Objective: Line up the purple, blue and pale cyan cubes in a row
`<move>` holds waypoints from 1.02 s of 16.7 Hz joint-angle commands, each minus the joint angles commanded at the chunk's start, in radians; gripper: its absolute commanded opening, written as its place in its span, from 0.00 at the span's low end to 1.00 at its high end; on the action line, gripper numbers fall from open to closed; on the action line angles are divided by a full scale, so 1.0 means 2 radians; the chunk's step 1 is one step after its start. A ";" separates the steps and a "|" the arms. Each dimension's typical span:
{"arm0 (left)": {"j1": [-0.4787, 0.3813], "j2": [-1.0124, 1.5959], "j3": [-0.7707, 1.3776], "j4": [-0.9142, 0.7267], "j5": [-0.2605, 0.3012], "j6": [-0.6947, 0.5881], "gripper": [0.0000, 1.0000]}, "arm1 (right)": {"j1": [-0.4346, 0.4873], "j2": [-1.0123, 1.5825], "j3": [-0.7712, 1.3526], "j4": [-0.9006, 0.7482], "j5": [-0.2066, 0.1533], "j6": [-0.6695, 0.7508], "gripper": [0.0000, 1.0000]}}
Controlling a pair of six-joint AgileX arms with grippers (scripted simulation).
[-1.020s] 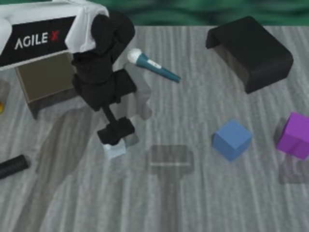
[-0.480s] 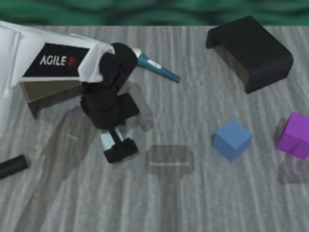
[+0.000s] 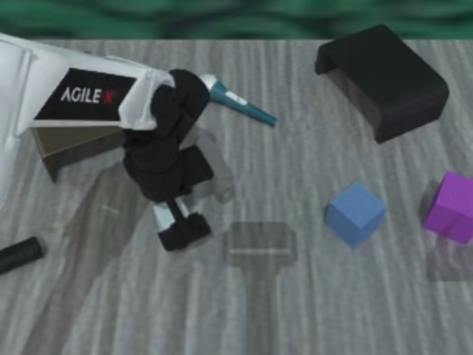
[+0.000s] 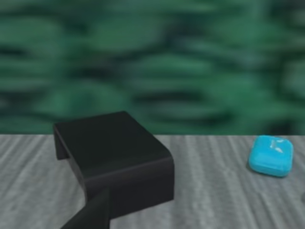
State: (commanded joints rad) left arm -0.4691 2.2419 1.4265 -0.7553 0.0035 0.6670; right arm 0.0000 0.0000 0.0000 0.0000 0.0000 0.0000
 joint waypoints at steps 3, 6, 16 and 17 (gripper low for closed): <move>0.000 0.000 0.000 0.000 0.000 0.000 0.62 | 0.000 0.000 0.000 0.000 0.000 0.000 1.00; 0.000 0.000 0.000 0.000 0.000 0.000 0.40 | 0.000 0.000 0.000 0.000 0.000 0.000 1.00; 0.000 0.000 0.000 0.000 0.000 0.000 0.00 | 0.000 0.000 0.000 0.000 0.000 0.000 1.00; 0.000 0.000 0.000 0.000 0.000 0.000 0.00 | 0.000 0.000 0.000 0.000 0.000 0.000 1.00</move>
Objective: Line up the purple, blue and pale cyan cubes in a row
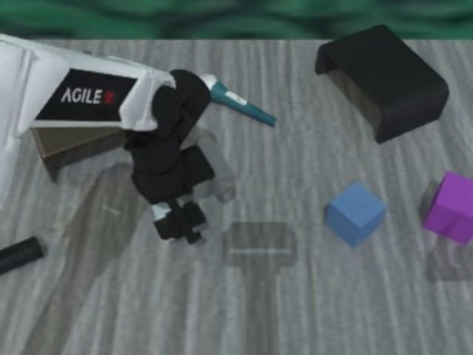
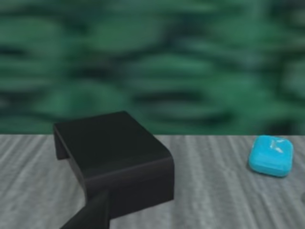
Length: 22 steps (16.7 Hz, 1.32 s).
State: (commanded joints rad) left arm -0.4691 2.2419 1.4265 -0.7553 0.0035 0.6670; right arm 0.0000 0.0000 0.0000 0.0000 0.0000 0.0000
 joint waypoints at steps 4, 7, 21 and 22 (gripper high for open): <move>0.000 -0.020 0.005 -0.014 0.008 -0.006 0.00 | 0.000 0.000 0.000 0.000 0.000 0.000 1.00; 0.005 -0.036 0.028 -0.050 0.008 -0.008 0.00 | 0.000 0.000 0.000 0.000 0.000 0.000 1.00; -0.037 -0.034 0.125 -0.159 0.007 -0.003 0.00 | 0.000 0.000 0.000 0.000 0.000 0.000 1.00; -0.055 -0.020 0.152 -0.172 0.007 -0.002 0.00 | 0.000 0.000 0.000 0.000 0.000 0.000 1.00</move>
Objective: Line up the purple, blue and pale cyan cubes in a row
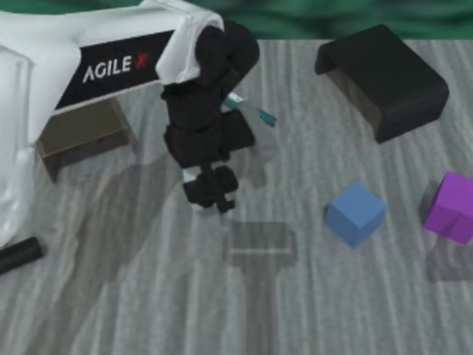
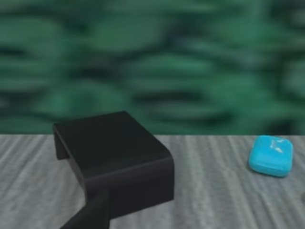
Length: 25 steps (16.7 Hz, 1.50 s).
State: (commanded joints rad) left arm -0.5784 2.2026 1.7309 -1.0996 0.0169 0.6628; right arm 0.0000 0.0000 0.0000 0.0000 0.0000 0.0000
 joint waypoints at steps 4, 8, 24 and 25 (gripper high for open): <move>-0.082 0.063 0.133 -0.058 0.000 0.006 0.00 | 0.000 0.000 0.000 0.000 0.000 0.000 1.00; -0.147 0.107 0.221 -0.100 0.000 0.010 0.00 | 0.000 0.000 0.000 0.000 0.000 0.000 1.00; -0.159 0.140 0.142 0.011 0.000 0.010 0.00 | 0.000 0.000 0.000 0.000 0.000 0.000 1.00; -0.159 0.140 0.142 0.011 0.000 0.010 0.00 | 0.000 0.000 0.000 0.000 0.000 0.000 1.00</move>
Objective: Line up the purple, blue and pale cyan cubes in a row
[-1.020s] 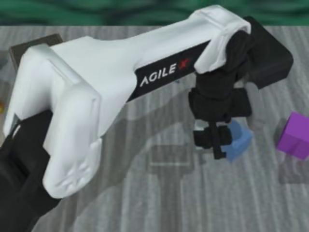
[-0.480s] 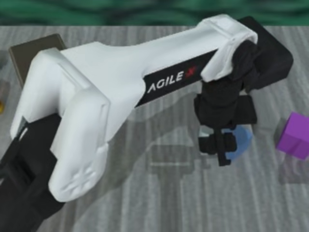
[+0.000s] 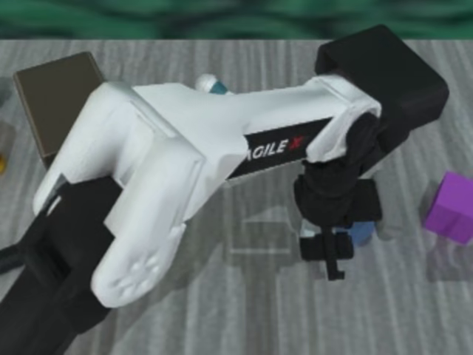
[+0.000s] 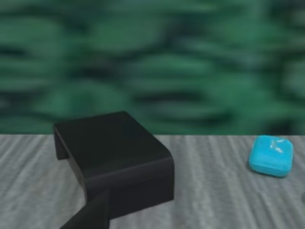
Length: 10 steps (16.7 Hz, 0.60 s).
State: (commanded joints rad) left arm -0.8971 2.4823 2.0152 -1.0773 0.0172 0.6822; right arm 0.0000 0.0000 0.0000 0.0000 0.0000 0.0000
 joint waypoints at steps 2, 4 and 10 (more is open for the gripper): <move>0.000 0.000 0.000 0.000 0.000 0.000 0.00 | 0.000 0.000 0.000 0.000 0.000 0.000 1.00; 0.000 0.000 0.000 0.000 0.000 0.000 0.15 | 0.000 0.000 0.000 0.000 0.000 0.000 1.00; 0.000 0.000 0.000 0.000 0.000 0.000 0.60 | 0.000 0.000 0.000 0.000 0.000 0.000 1.00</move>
State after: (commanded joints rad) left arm -0.8971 2.4823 2.0152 -1.0773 0.0172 0.6822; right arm 0.0000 0.0000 0.0000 0.0000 0.0000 0.0000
